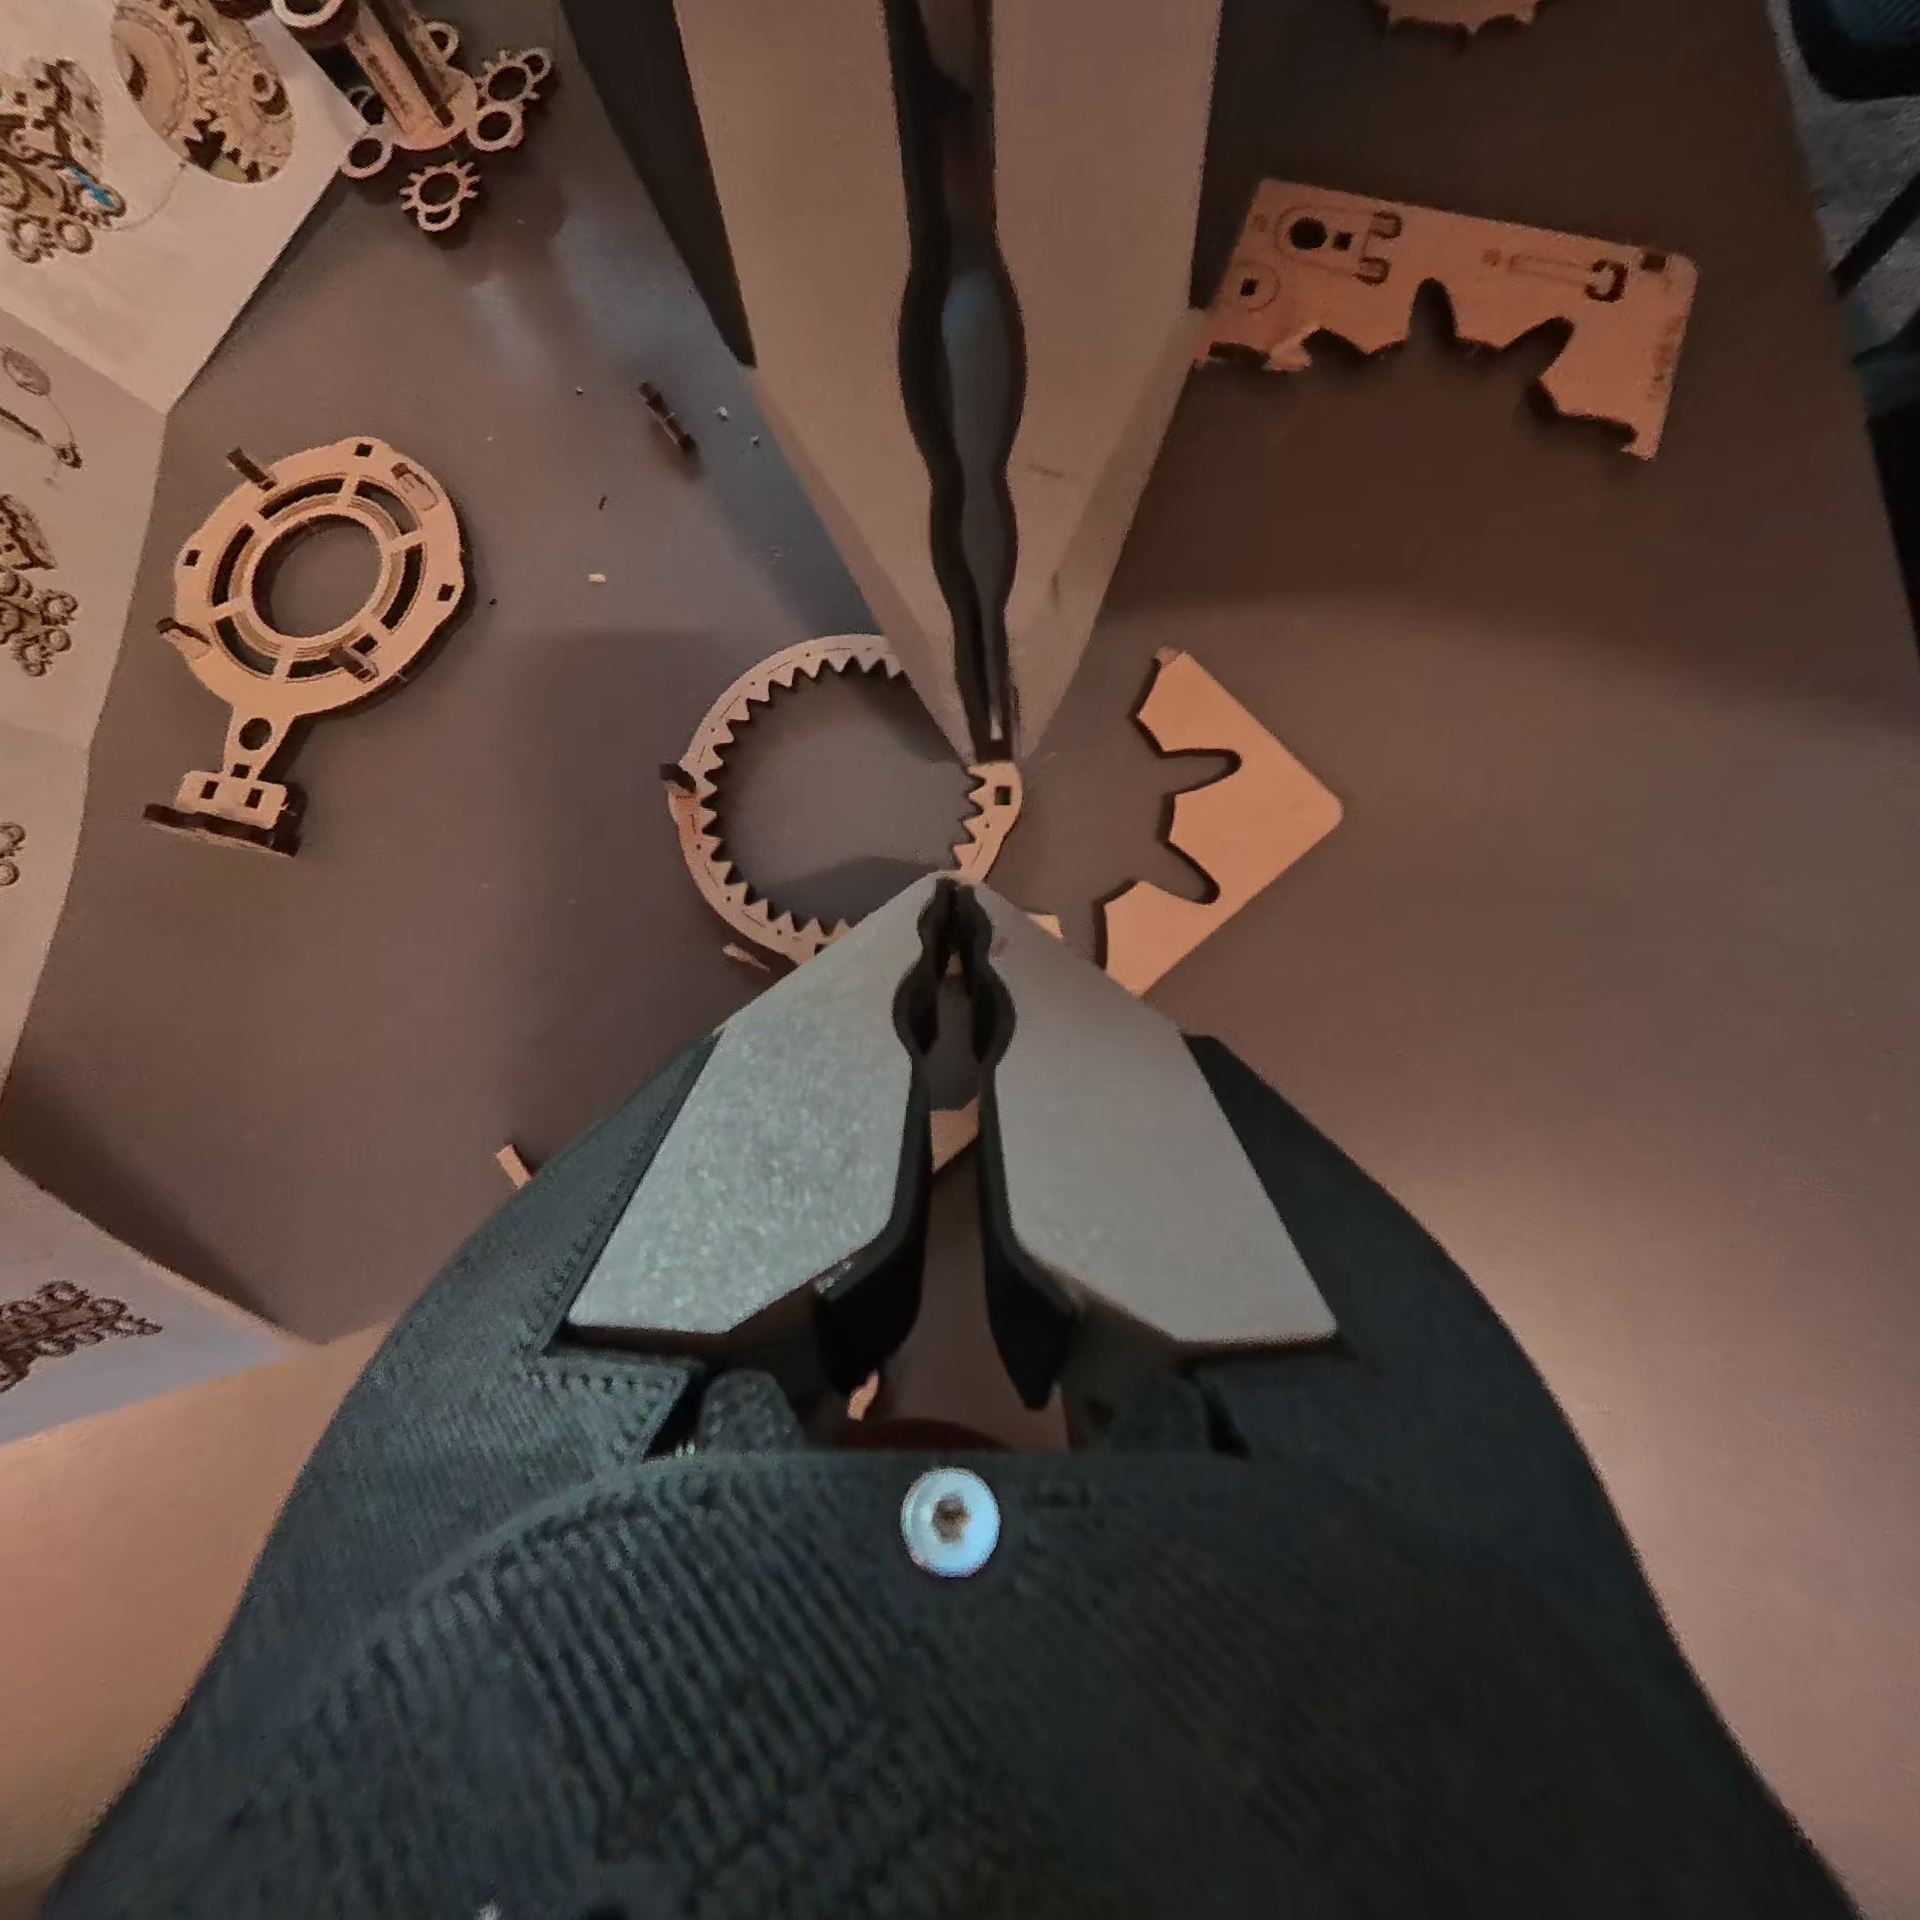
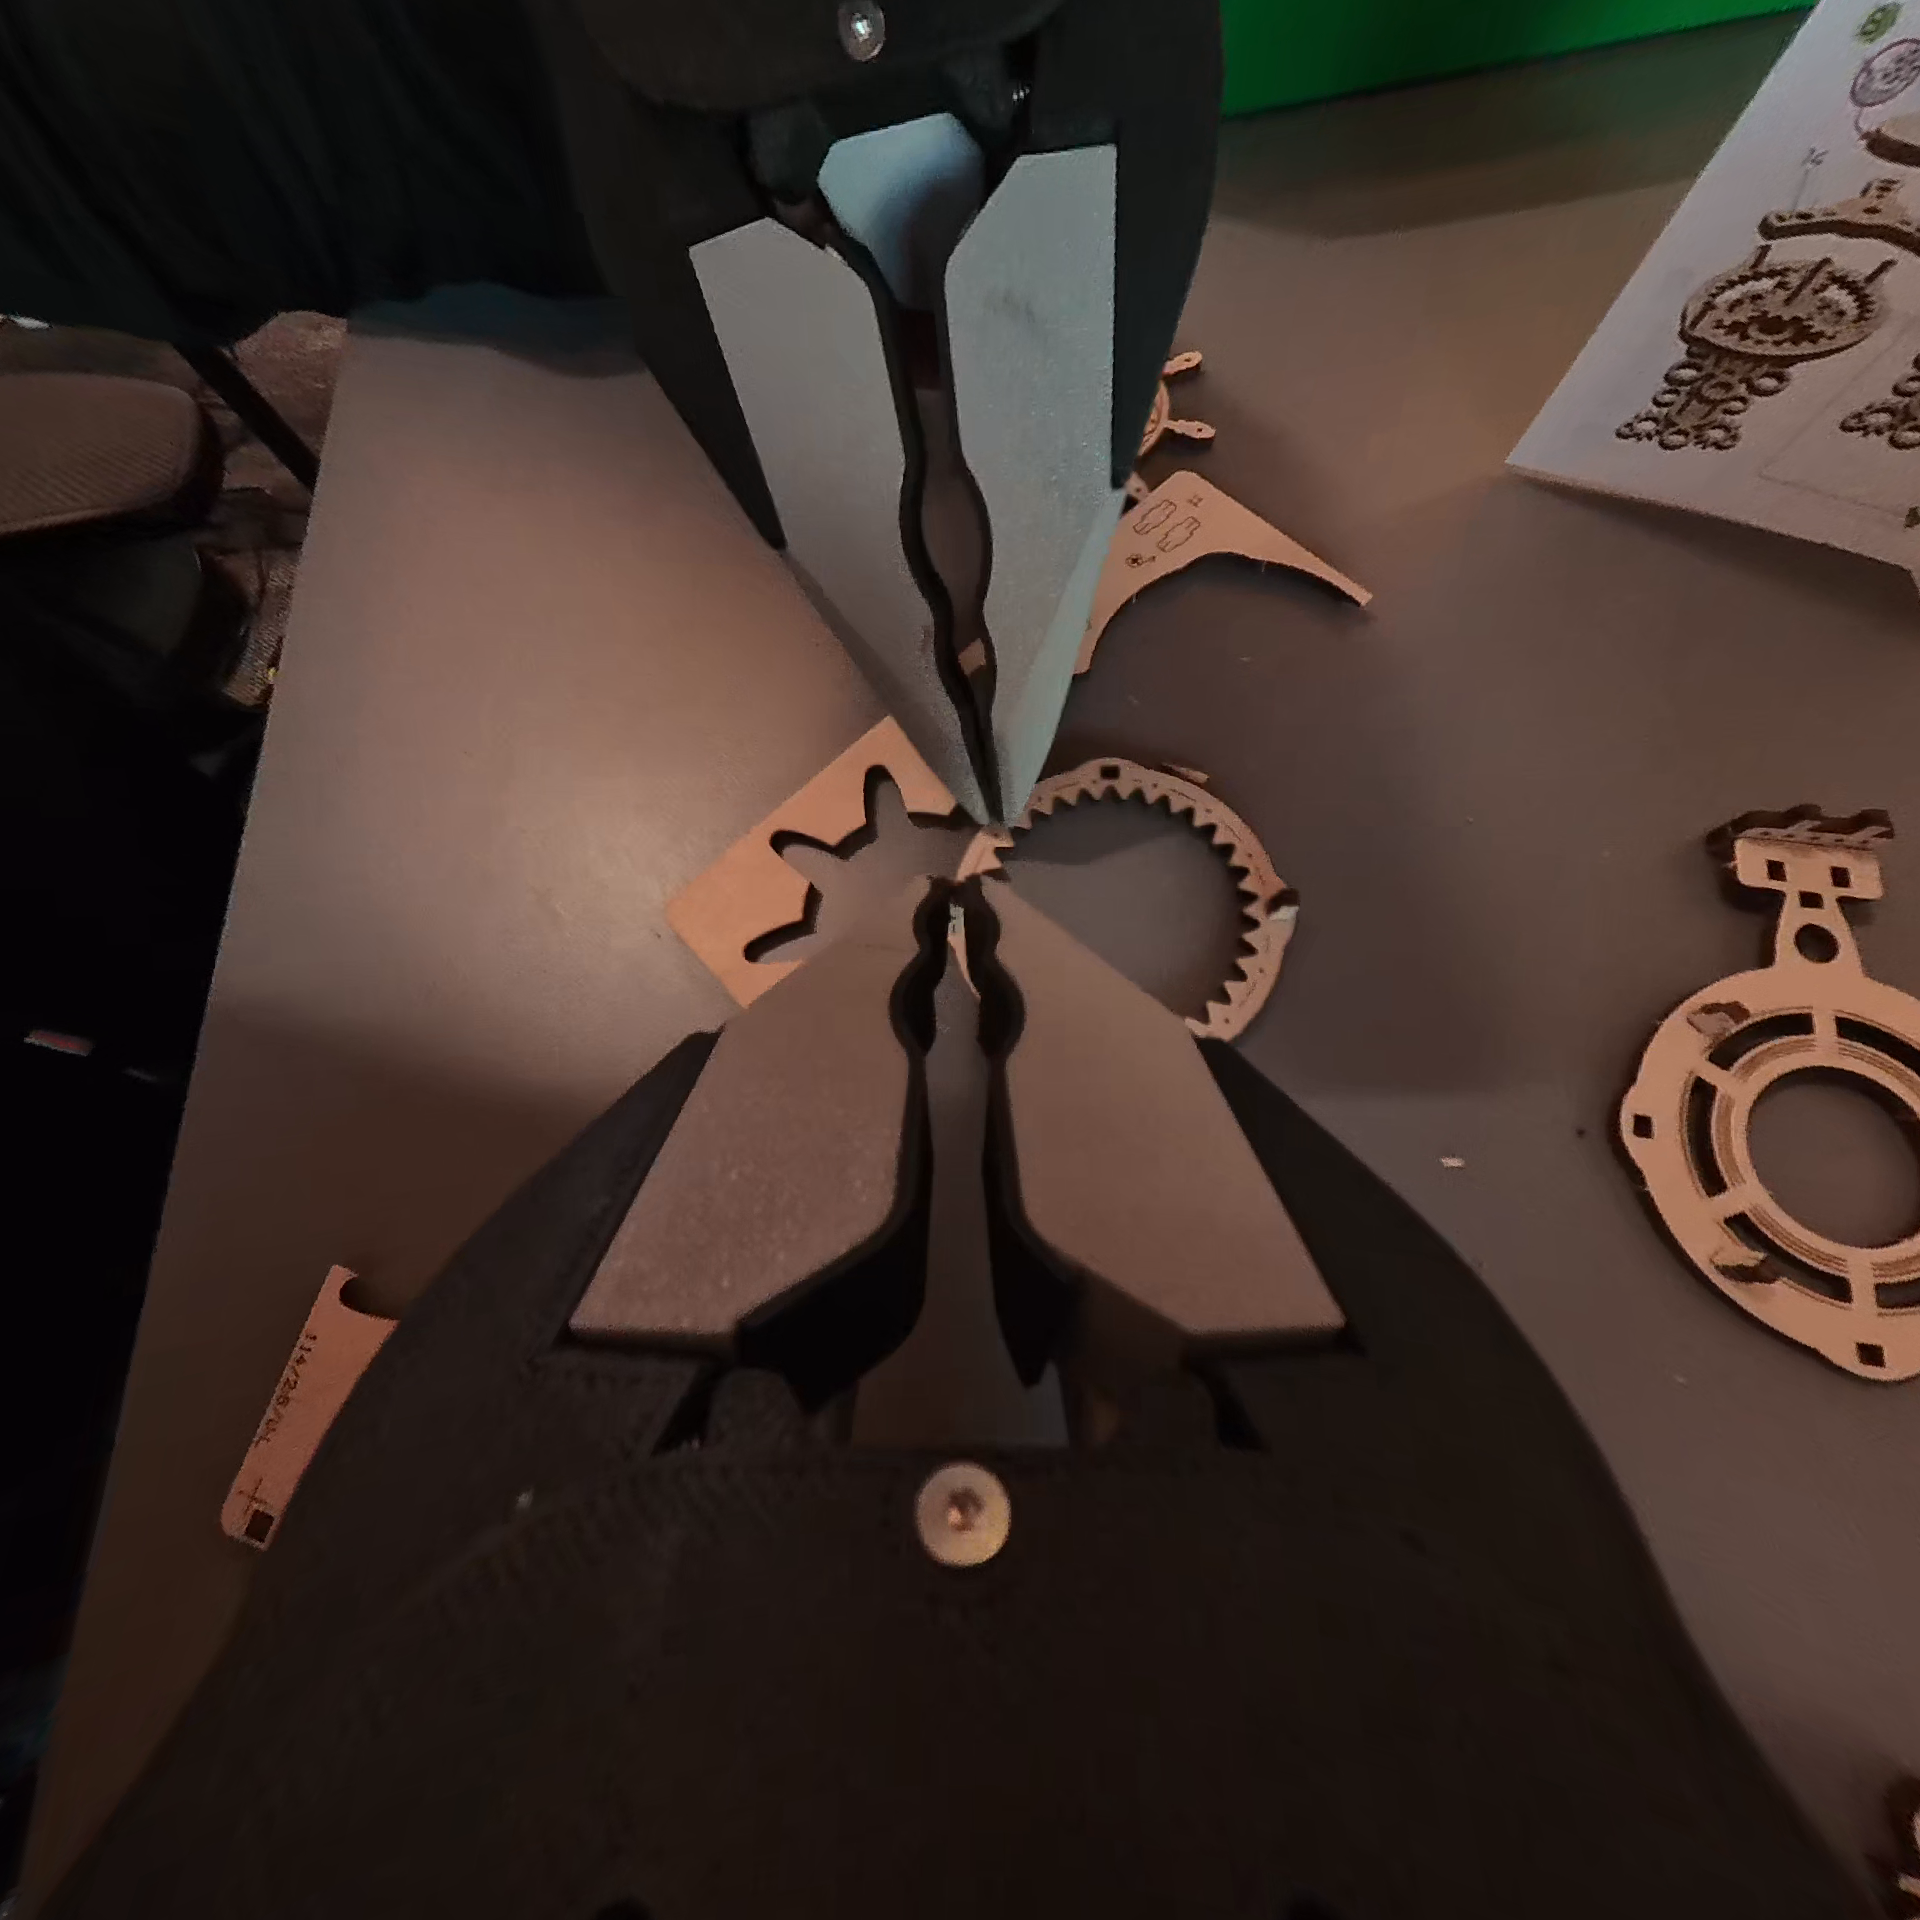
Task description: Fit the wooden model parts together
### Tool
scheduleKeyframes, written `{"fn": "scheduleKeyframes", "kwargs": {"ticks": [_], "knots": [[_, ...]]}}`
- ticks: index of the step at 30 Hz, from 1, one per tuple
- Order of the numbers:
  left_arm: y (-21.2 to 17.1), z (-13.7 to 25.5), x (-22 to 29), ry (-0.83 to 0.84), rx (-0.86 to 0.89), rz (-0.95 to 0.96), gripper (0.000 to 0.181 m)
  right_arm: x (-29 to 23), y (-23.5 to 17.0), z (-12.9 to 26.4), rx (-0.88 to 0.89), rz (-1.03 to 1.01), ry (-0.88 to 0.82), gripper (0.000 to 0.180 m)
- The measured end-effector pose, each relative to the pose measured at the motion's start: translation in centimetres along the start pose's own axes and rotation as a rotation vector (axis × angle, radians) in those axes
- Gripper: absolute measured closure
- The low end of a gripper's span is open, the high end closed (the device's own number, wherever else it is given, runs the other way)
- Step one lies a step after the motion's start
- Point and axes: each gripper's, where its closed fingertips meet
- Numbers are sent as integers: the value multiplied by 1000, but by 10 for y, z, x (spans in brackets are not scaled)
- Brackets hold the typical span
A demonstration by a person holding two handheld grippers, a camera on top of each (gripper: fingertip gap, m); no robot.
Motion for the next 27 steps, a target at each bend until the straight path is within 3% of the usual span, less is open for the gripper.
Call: {"fn": "scheduleKeyframes", "kwargs": {"ticks": [9, 13, 21, 27], "knots": [[3, -2, 1, 2, 8, 0, 180, 3, -2, -4, -23, -10, -24, 180], [20, 3, 2, -21, 101, 57, 174, 5, 4, -3, 7, -22, -31, 180], [39, 7, -1, -42, 214, 183, 165, 8, 35, 18, 235, -99, 8, 180], [60, 17, -5, -57, 359, 244, 181, 7, 54, 34, 374, -141, 48, 180]]}}
Point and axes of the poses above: each gripper's, where its closed fingertips meet, z back along the fingers, y out of its top, x = y × z across the jaws, and after that the axes turned 5 degrees about x, right-handed
